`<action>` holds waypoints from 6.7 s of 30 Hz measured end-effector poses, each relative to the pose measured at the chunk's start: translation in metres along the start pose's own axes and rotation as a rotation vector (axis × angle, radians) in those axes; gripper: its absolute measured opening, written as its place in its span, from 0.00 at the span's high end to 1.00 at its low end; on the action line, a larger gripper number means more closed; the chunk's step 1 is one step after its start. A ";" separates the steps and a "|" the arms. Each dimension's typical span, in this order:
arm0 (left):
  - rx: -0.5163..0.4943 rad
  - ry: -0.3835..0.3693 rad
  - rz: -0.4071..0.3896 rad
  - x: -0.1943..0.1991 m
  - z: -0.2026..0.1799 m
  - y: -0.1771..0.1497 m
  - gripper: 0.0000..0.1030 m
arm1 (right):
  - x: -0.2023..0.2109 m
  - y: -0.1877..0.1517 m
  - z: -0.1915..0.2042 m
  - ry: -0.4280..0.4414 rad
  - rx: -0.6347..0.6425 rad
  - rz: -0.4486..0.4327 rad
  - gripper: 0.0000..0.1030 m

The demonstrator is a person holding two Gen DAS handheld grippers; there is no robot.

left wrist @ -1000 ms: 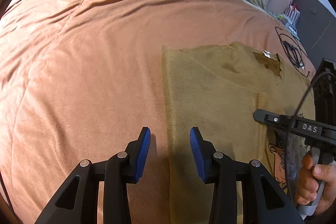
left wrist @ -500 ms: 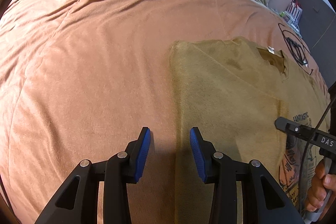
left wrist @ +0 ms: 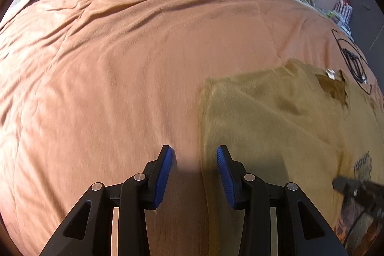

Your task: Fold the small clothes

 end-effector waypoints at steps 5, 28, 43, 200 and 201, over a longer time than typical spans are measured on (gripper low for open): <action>0.011 0.019 0.000 -0.011 0.004 0.019 0.58 | 0.001 -0.001 0.001 -0.007 0.020 0.003 1.00; 0.053 0.036 -0.022 0.100 -0.006 -0.050 0.50 | 0.070 -0.025 0.006 -0.005 0.067 -0.013 0.36; 0.030 -0.031 -0.111 0.211 -0.067 -0.107 0.17 | 0.184 -0.067 -0.013 0.042 0.080 -0.103 0.21; -0.184 -0.346 0.070 0.046 -0.410 -0.038 0.78 | 0.252 0.040 -0.210 -0.023 -0.036 -0.191 0.99; -0.178 -0.339 0.066 0.050 -0.403 -0.037 0.78 | 0.250 0.041 -0.206 -0.022 -0.033 -0.185 0.99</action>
Point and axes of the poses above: each gripper's, at about its wrist camera, not at the fingertips, and x roughly against the way its jaws point, z to its left, y to its top, the point moved 7 cm from there along -x, roughly the way its jaws point, and after that the axes turned 6 degrees about -y, right-handed, at the moved point
